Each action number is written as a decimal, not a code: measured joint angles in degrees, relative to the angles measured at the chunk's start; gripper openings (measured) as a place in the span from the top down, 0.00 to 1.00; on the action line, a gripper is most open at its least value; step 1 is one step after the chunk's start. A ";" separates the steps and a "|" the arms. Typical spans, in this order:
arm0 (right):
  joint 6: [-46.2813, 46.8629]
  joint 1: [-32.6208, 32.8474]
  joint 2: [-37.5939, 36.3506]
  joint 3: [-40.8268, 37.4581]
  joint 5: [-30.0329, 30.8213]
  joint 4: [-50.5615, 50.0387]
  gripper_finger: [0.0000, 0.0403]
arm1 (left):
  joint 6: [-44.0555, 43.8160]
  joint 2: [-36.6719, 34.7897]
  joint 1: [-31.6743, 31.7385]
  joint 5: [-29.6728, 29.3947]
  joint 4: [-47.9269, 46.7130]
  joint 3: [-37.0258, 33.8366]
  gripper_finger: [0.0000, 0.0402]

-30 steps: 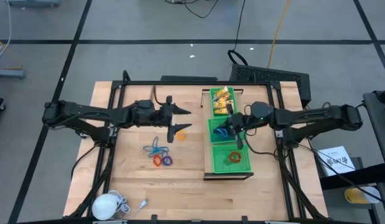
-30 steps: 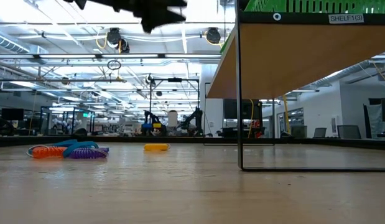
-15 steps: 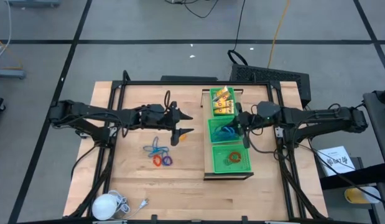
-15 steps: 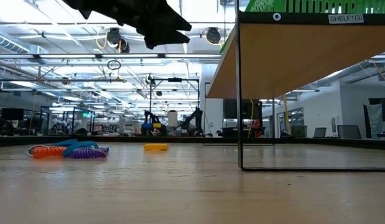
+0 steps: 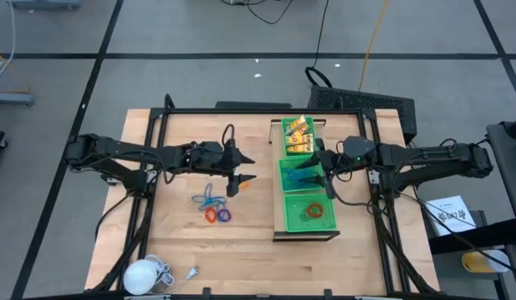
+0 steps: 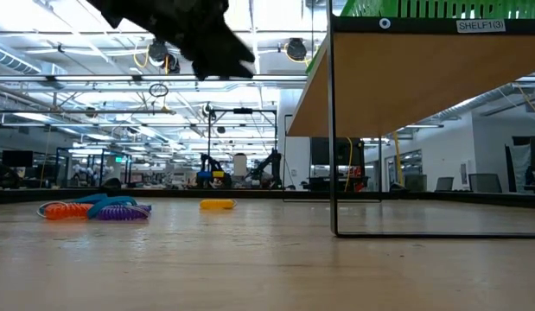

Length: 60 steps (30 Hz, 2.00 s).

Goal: Pick & Place Office Desk Supplies
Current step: Put the blue rubber band into the middle green bin

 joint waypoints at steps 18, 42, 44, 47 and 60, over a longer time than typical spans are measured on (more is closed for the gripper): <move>-0.50 0.00 -3.64 0.00 -0.01 -1.54 0.51 | -37.70 0.00 -4.86 -4.62 -46.66 -1.99 0.38; -1.60 0.00 -3.62 0.00 -0.02 -1.85 0.52 | -43.77 -0.07 -9.73 -5.79 -45.31 -16.39 0.43; -1.60 0.00 -3.62 0.00 -0.02 -1.85 0.52 | -43.54 -0.22 -9.79 -5.90 -43.32 -17.30 0.48; -1.70 0.00 -3.62 0.00 -0.02 -1.85 0.52 | -41.51 -0.22 -9.81 -5.69 -38.96 -18.54 0.57; -1.68 0.02 -3.62 0.00 -0.02 -2.07 0.53 | -32.91 -0.11 -10.10 -3.63 -32.80 -19.17 0.98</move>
